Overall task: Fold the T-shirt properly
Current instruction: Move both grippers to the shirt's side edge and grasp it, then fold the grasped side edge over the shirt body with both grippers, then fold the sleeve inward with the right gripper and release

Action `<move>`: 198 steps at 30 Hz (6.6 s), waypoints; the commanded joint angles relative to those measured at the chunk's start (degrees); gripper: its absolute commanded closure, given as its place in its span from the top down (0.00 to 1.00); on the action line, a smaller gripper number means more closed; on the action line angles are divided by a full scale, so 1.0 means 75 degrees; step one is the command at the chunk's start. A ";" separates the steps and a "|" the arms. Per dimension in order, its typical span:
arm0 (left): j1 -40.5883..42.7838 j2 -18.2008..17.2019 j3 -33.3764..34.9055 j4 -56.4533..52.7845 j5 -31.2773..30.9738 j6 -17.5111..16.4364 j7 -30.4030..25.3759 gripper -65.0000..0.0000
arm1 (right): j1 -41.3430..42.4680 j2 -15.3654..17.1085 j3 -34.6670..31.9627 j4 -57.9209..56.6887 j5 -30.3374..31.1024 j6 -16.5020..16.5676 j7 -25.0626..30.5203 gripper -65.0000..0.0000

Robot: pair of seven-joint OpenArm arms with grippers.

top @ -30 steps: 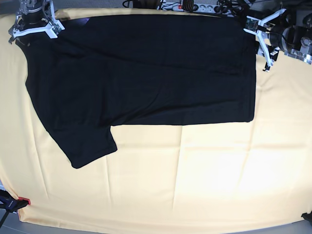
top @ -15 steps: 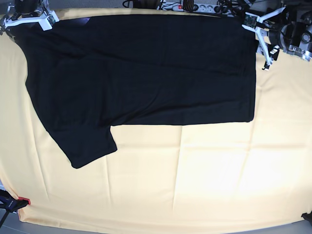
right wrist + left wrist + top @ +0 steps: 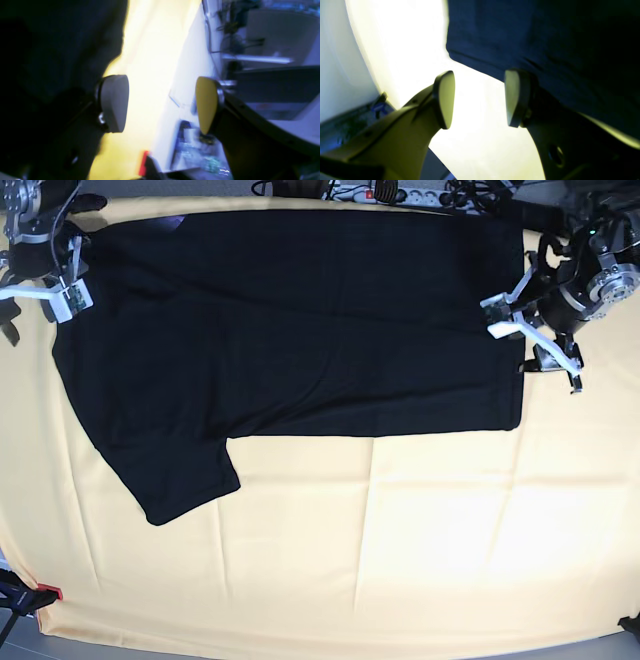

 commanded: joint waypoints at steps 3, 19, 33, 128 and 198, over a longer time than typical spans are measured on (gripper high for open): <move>-0.0073 0.0469 -0.0283 -0.0411 0.0667 0.0822 0.0026 0.50 | 0.0723 0.0082 0.0198 0.0102 0.0466 -0.0038 0.0382 0.67; -0.0364 0.4951 -0.7134 -0.4919 -0.6047 -0.2416 -0.0108 0.49 | 0.2197 0.0061 0.0195 -0.1912 0.1017 0.0227 0.0571 0.67; -0.2107 0.5091 -0.5794 -0.8915 -0.8856 -0.4753 0.1224 0.47 | 0.2667 0.0055 0.0189 -0.1935 0.1533 0.0440 0.0711 0.67; -0.4983 0.5858 -0.4465 -0.8909 -0.8282 -0.5845 0.1043 0.00 | 0.9267 -0.1708 0.0740 -0.8999 0.8344 0.6941 0.0941 0.00; -0.3075 0.3888 -0.4465 -0.7006 -1.1903 -0.5563 0.5140 0.65 | 0.8259 -0.1370 0.0740 -0.7495 0.7664 0.5759 0.0335 0.68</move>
